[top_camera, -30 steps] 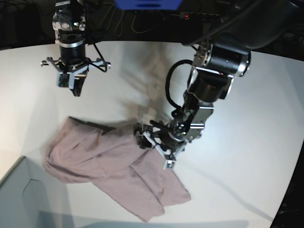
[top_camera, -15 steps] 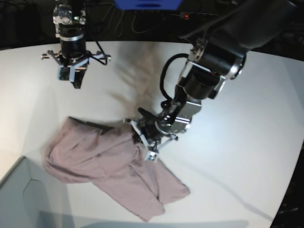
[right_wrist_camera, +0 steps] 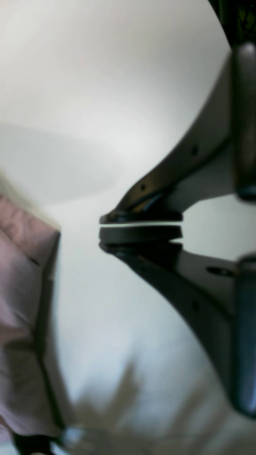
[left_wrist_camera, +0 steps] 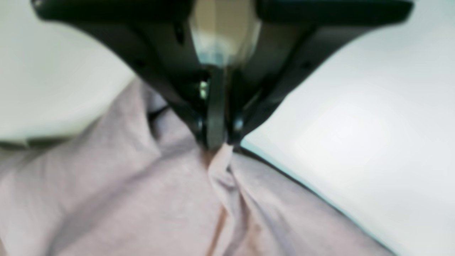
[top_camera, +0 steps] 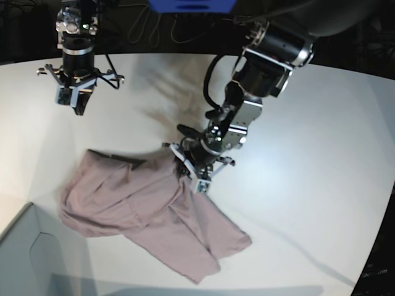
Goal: Layout the t-shirt on the table in an organized manner, then fold the t-shirt properly
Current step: 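Lower the left gripper and pull the t-shirt edge outward, then grasp the t-shirt hem corner with the left gripper, then grasp the t-shirt edge with the right gripper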
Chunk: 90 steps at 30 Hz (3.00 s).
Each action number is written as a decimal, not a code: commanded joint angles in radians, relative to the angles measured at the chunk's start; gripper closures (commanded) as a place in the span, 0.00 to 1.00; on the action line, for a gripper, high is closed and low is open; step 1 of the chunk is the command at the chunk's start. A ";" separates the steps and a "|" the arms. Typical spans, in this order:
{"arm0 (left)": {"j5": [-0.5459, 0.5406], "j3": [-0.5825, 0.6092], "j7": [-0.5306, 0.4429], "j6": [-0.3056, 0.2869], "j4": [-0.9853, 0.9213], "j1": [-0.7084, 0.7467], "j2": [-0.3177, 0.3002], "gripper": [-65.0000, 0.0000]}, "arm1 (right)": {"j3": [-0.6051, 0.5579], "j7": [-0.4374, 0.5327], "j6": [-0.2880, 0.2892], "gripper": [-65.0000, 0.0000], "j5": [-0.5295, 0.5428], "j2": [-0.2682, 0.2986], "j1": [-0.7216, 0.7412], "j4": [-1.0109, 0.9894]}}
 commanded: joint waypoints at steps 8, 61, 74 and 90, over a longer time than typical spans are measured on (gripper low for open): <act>0.011 0.008 0.233 -0.009 0.566 0.304 -0.022 1.00 | 0.075 0.028 0.000 1.00 -0.003 0.005 -0.006 0.016; 0.004 -0.561 0.242 -0.018 0.170 -0.044 -0.147 0.52 | 0.092 0.029 0.000 1.00 -0.002 -0.002 0.053 -0.035; 0.004 -0.563 0.131 -0.018 -0.030 -0.104 -0.147 0.71 | 0.092 0.029 0.000 1.00 -0.002 0.000 0.056 -0.035; -0.136 -0.567 0.272 -0.017 0.612 0.294 -0.196 1.00 | -0.014 0.022 0.000 0.98 -0.003 0.003 0.076 0.049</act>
